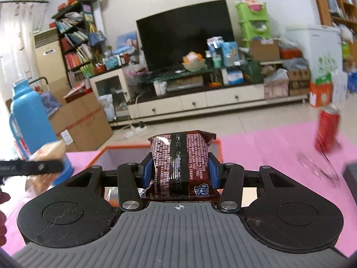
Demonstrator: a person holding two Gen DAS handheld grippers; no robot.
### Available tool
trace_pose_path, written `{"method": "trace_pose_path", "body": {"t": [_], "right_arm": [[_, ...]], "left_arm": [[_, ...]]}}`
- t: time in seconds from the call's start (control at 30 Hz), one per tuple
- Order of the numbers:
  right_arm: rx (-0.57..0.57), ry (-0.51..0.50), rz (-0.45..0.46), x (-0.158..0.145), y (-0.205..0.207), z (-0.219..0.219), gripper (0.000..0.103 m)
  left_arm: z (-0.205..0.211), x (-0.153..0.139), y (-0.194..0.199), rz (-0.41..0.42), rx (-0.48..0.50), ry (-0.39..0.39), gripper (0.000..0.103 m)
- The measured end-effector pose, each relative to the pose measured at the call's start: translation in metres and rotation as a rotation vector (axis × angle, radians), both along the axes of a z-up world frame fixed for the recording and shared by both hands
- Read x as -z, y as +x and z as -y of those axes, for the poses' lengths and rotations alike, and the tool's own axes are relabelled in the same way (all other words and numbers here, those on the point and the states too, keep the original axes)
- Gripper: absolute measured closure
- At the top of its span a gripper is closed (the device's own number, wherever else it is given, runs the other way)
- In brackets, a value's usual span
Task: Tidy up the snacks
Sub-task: 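Carry both packets over the orange box and open both tools to drop them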
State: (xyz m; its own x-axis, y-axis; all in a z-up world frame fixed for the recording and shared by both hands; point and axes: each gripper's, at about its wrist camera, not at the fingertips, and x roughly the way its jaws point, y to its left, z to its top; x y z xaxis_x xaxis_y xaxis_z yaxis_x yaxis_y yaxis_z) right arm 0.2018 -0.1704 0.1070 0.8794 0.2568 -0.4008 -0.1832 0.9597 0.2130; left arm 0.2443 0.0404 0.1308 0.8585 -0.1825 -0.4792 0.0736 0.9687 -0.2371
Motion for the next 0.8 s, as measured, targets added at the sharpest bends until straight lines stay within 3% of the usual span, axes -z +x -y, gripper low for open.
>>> {"method": "trace_pose_path", "body": {"t": [0.23, 0.37, 0.47, 0.57, 0.63, 0.77, 0.8], "right_arm": [[-0.024, -0.006, -0.056, 0.040, 0.070, -0.031, 0.073], [-0.012, -0.058, -0.066, 0.055, 0.083, -0.040, 0.073], [-0.013, -0.016, -0.091, 0.061, 0.092, -0.038, 0.072], [-0.003, -0.018, -0.104, 0.064, 0.092, -0.035, 0.062], [0.005, 0.004, -0.073, 0.058, 0.086, -0.029, 0.057], [0.035, 0.007, -0.004, 0.037, 0.066, -0.018, 0.034], [0.036, 0.010, 0.000, 0.033, 0.063, -0.017, 0.034]], "left_arm": [[0.023, 0.032, 0.058, -0.031, 0.007, -0.001, 0.037], [0.025, 0.046, 0.067, -0.059, 0.004, 0.014, 0.037], [0.022, 0.053, 0.070, -0.076, 0.012, -0.017, 0.035], [0.017, 0.049, 0.066, -0.064, -0.009, -0.035, 0.030], [0.010, 0.041, 0.055, -0.021, -0.019, -0.043, 0.028], [0.003, 0.028, 0.040, 0.008, -0.028, -0.062, 0.025], [0.003, 0.026, 0.036, 0.007, -0.028, -0.060, 0.025]]}}
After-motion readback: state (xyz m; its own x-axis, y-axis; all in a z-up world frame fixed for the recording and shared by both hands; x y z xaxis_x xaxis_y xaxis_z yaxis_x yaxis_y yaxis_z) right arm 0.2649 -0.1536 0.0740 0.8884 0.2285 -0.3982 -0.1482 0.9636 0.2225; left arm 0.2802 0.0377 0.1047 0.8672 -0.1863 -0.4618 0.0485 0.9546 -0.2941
